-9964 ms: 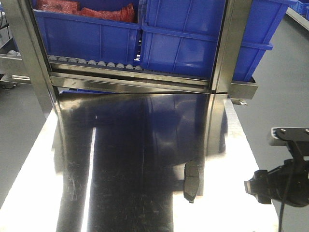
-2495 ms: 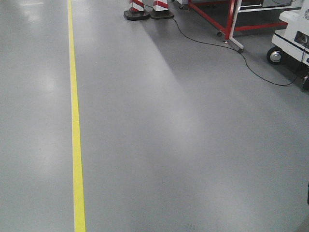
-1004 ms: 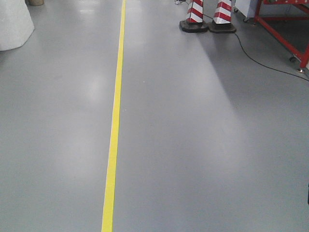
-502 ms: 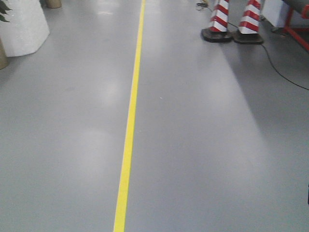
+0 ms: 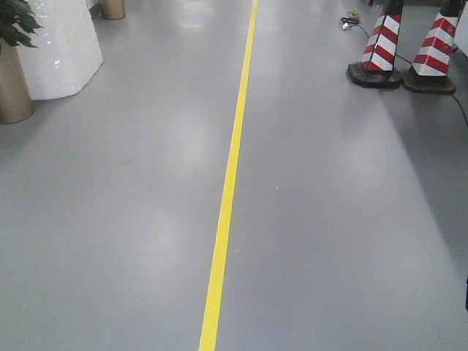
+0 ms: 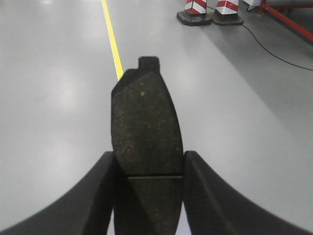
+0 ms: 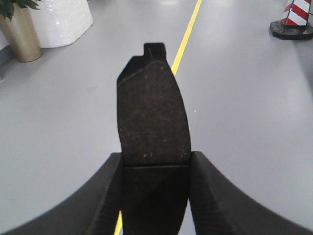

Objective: Move and align brake pads A on conveyor
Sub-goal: 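Drive along the yellow floor line past the striped cones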

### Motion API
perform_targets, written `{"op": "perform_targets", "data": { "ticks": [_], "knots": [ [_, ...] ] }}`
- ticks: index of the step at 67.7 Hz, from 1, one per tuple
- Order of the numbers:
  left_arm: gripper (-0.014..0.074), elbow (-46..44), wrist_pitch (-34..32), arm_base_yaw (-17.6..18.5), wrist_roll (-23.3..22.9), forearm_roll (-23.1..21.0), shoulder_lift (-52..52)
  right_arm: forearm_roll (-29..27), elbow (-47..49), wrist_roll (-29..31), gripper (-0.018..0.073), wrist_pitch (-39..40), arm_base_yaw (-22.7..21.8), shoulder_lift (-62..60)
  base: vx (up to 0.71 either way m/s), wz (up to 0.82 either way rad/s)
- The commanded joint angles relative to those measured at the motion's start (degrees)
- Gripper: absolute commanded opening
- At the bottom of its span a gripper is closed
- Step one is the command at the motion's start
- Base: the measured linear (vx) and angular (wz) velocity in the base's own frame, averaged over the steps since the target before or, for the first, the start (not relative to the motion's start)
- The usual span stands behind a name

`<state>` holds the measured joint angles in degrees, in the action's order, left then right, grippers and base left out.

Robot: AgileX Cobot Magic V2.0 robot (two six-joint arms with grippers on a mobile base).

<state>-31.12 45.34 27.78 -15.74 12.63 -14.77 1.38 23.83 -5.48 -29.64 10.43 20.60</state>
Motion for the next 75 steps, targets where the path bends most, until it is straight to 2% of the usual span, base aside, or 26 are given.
{"op": "perform_targets", "data": {
  "ticks": [1,43,75],
  "knots": [
    [-0.0006,-1.6,-5.3,0.1,0.0,0.8,-0.8,0.5,1.8,0.2,-0.0004,5.2,-0.3,0.3,0.70,-0.03],
    [-0.0006,-1.6,-5.3,0.1,0.0,0.8,-0.8,0.5,1.8,0.2,-0.0004,5.2,-0.3,0.3,0.70,-0.18],
    [-0.0006,-1.6,-5.3,0.1,0.0,0.8,-0.8,0.5,1.8,0.2,-0.0004,5.2,-0.3,0.3,0.76,0.03]
  ]
}}
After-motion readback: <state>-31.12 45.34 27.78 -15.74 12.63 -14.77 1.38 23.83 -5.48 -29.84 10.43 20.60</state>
